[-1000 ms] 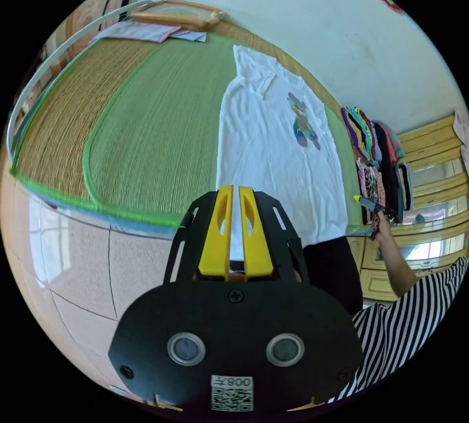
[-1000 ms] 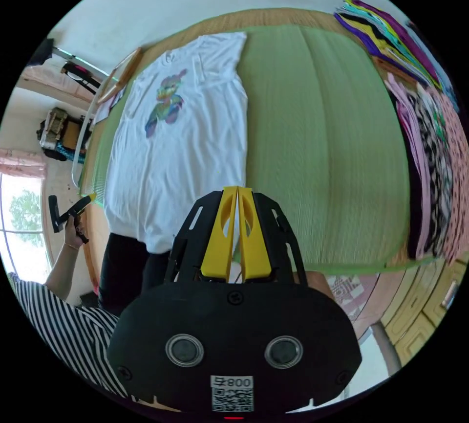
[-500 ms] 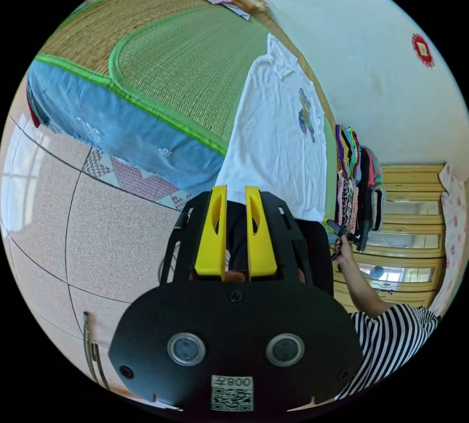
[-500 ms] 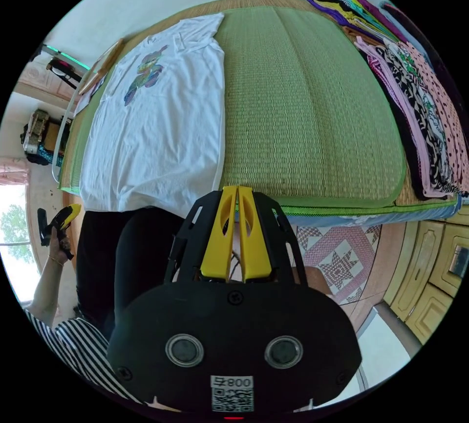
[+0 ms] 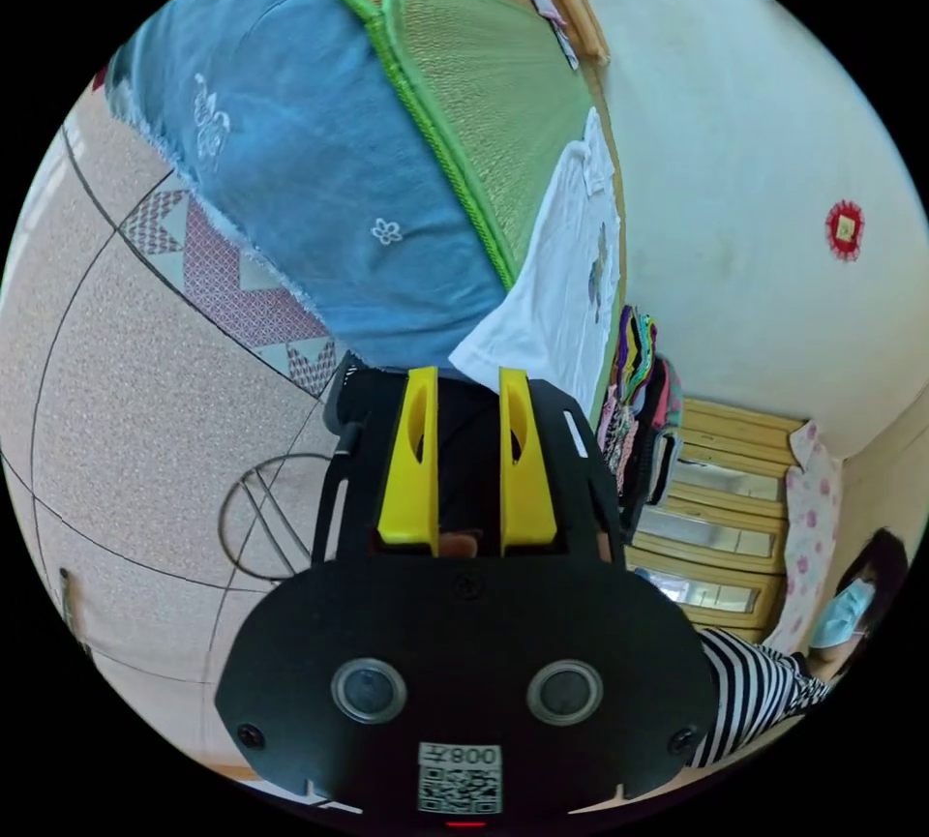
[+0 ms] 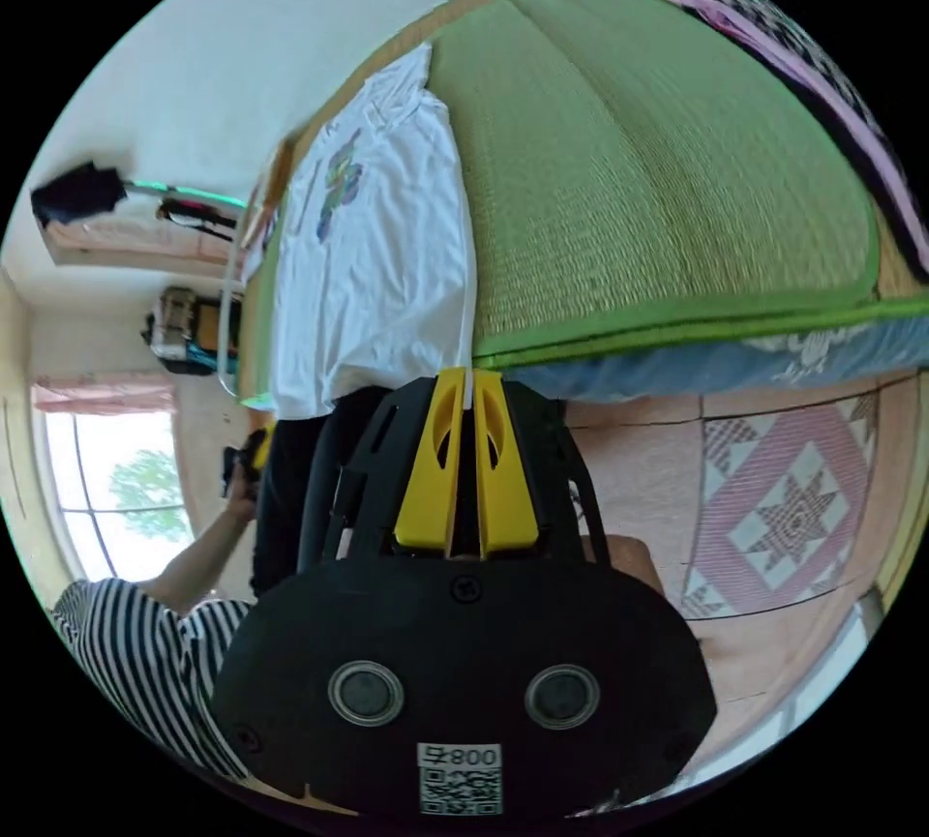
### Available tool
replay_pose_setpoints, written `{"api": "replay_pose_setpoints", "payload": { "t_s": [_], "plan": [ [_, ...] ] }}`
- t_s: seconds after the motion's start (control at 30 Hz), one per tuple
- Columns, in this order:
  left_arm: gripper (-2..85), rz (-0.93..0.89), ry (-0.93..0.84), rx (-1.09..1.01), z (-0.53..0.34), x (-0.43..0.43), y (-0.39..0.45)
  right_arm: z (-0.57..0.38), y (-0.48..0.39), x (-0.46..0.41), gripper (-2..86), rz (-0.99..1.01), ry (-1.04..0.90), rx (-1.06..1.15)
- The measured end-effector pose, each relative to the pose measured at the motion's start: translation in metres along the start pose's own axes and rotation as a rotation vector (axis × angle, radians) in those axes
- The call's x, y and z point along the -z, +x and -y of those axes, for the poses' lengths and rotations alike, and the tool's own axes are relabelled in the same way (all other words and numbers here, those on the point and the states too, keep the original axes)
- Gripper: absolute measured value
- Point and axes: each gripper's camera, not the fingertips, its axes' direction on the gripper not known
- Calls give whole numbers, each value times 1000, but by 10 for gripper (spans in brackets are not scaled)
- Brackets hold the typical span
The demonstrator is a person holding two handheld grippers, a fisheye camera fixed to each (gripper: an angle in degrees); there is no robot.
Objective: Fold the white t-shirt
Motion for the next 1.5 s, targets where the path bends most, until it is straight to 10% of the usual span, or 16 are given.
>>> {"api": "replay_pose_setpoints", "payload": {
  "t_s": [1.5],
  "plan": [
    [26,-377,41,-22,30,20,-131,-120,174,-81,19,486,20,-146]
  ]
}}
